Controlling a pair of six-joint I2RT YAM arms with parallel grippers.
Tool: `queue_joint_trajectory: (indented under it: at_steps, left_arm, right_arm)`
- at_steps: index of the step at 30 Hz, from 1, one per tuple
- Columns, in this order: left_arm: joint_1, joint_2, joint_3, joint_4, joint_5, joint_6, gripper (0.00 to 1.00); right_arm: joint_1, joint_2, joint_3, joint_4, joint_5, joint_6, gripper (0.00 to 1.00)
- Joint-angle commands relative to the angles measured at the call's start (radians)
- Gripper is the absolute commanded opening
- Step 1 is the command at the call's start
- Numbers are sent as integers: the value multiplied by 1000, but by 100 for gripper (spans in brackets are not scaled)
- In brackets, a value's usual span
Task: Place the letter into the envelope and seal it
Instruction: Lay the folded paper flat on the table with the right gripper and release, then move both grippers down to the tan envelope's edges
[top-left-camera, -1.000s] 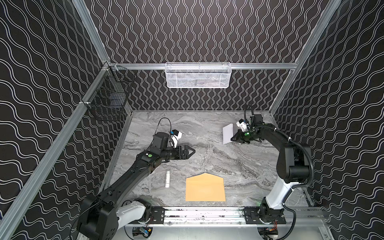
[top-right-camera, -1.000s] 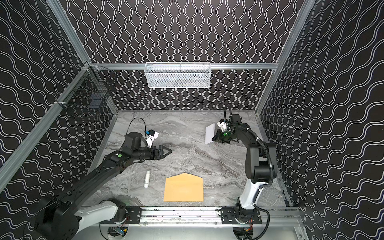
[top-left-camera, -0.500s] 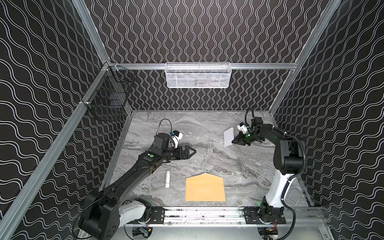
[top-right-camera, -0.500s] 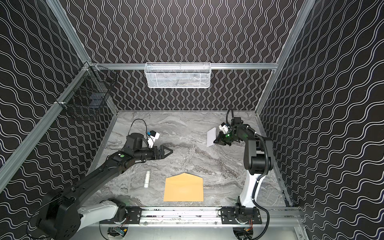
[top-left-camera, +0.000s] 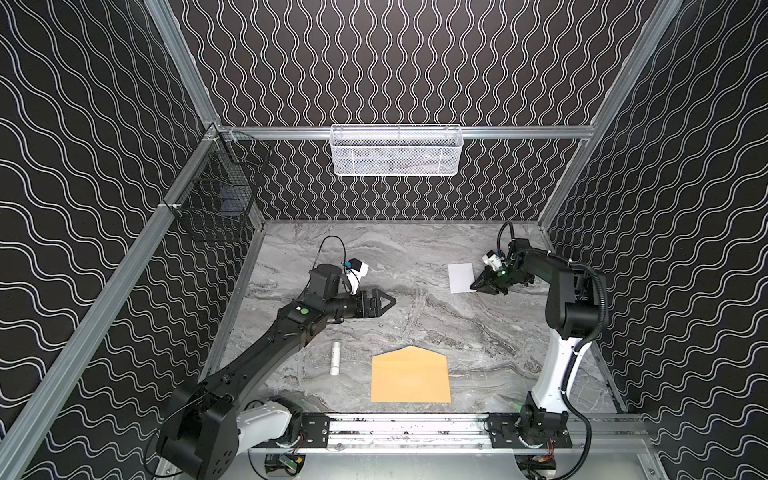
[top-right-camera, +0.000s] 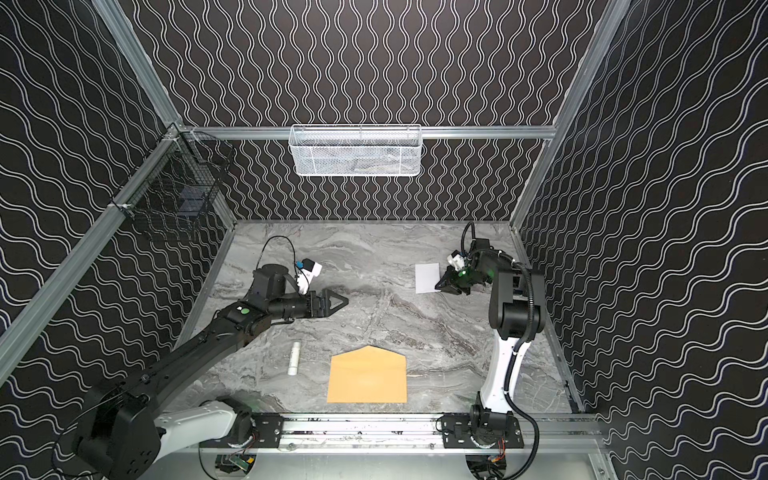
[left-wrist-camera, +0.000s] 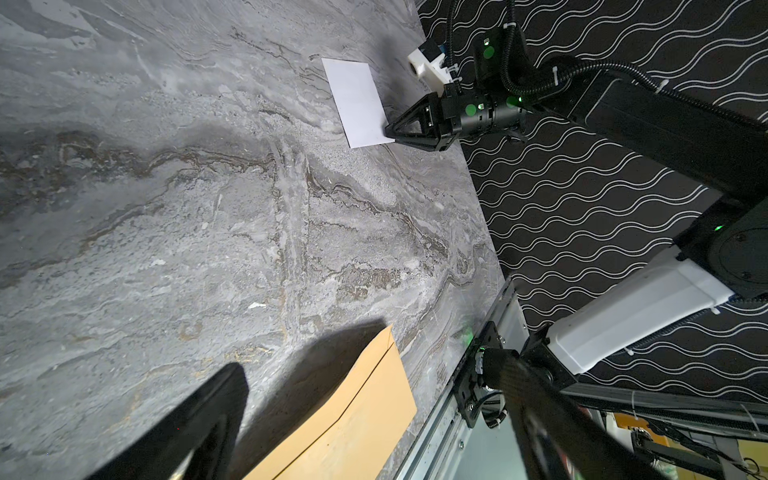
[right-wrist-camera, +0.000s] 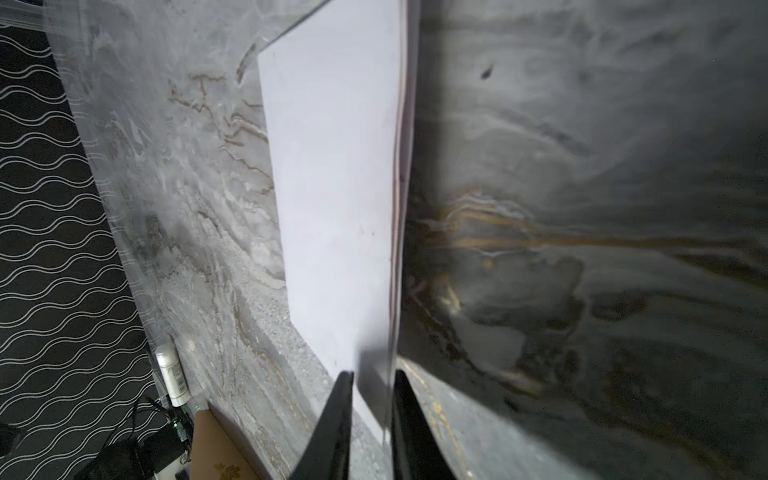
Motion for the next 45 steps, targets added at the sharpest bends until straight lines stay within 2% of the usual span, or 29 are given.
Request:
queue_joint_trajectory:
  at_steps: [1, 4, 10, 13, 16, 20, 24, 26, 28, 30, 33, 38, 45]
  left_arm:
    - [0, 10, 3, 50, 22, -7, 99]
    - [0, 13, -4, 60, 22, -10, 99]
    - [0, 14, -6, 44, 16, -16, 99]
    - [-1, -2, -19, 41, 9, -30, 99]
    - [-7, -27, -43, 39, 6, -50, 99]
    - [-24, -60, -91, 28, 13, -65, 99]
    - [-38, -94, -146, 15, 23, -81, 99]
    - [-44, -116, -167, -2, 33, -72, 97]
    - [-43, -135, -164, -63, 26, -39, 97]
    - [-45, -160, -176, -108, 7, -23, 98]
    - [-48, -181, -234, -65, 37, -72, 99]
    - [-55, -173, -291, -43, 71, -102, 99]
    - [-55, -176, -342, 3, 59, -149, 99]
  right_arm:
    - [-6, 16, 15, -25, 34, 5, 21]
    - [-9, 20, 15, -22, 51, 13, 23]
    - [-9, -39, 2, -20, 103, 41, 39]
    - [-7, -142, -49, 4, 138, 75, 43]
    - [22, -337, -186, 69, 193, 127, 45]
    - [177, -599, -398, 133, 320, 180, 49]
    - [366, -743, -549, 136, 381, 226, 51]
    - [455, -792, -615, 168, 372, 270, 51]
    - [511, -828, -697, 259, 288, 334, 52]
    - [589, -844, -752, 341, 245, 387, 53]
    - [658, -812, -776, 376, 267, 398, 54]
    - [724, -753, -793, 408, 295, 360, 61]
    - [754, -730, -808, 426, 301, 337, 63]
